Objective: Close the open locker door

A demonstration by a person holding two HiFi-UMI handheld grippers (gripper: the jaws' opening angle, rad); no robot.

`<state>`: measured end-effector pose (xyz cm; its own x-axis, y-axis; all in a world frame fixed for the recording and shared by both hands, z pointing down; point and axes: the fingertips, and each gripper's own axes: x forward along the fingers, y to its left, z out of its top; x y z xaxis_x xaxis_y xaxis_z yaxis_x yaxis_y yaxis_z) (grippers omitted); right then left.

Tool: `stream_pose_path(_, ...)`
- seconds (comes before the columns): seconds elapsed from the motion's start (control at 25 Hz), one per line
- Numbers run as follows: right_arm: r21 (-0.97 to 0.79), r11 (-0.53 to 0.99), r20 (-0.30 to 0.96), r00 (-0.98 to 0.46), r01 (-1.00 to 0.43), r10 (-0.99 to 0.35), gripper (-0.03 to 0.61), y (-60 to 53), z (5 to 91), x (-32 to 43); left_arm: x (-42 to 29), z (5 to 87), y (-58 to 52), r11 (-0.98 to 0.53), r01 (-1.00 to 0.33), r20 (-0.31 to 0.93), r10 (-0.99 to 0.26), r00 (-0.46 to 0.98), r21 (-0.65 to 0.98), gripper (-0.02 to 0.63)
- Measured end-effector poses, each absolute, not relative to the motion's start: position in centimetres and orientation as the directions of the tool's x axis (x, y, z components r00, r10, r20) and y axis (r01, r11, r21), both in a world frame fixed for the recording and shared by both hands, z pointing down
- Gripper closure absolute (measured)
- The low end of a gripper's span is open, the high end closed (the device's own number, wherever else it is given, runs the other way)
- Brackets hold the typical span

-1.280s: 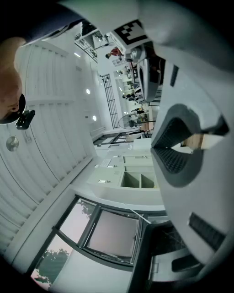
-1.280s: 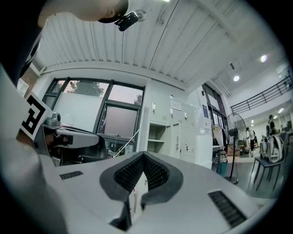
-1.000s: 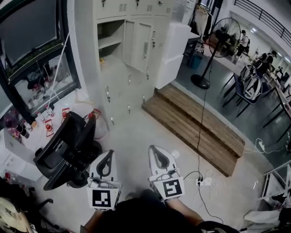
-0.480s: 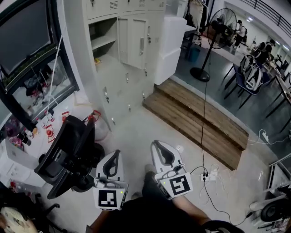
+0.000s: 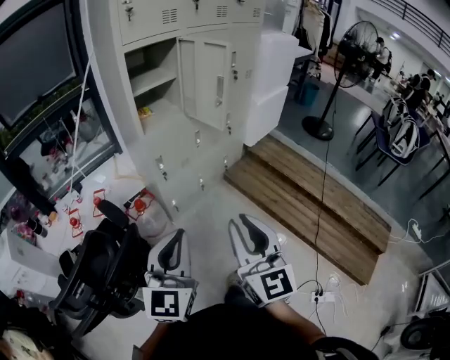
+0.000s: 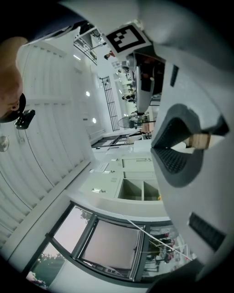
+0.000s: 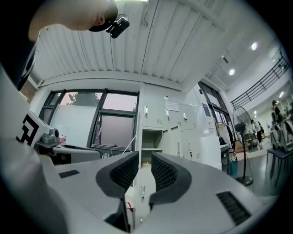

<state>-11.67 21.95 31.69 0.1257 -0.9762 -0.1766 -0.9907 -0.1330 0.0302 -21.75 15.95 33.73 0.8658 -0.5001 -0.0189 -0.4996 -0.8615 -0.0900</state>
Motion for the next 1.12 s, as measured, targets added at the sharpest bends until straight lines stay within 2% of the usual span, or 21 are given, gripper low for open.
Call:
stream_pose_path(0.6, 0.06, 0.021, -0.149, -0.03, -0.998, -0.988, 0.499, 11.9, 31.2, 2.7, -8.3, 33.0, 7.3, -0.781, -0.619, -0.034, -0.618, 0.785, -0.081, 0.612)
stream_pose_path(0.8, 0.049, 0.053, -0.146, -0.06, -0.997, -0.987, 0.499, 10.3, 31.7, 5.3, -6.1, 33.7, 6.0, -0.765, -0.638, -0.043, -0.637, 0.77, -0.084, 0.612)
stream_pose_path(1.12, 0.007, 0.075, -0.118, -0.076, -0.997, -0.99, 0.499, 8.2, 33.2, 7.2, -3.9, 35.2, 3.9, -0.755, -0.648, 0.027, -0.653, 0.757, -0.093, 0.612)
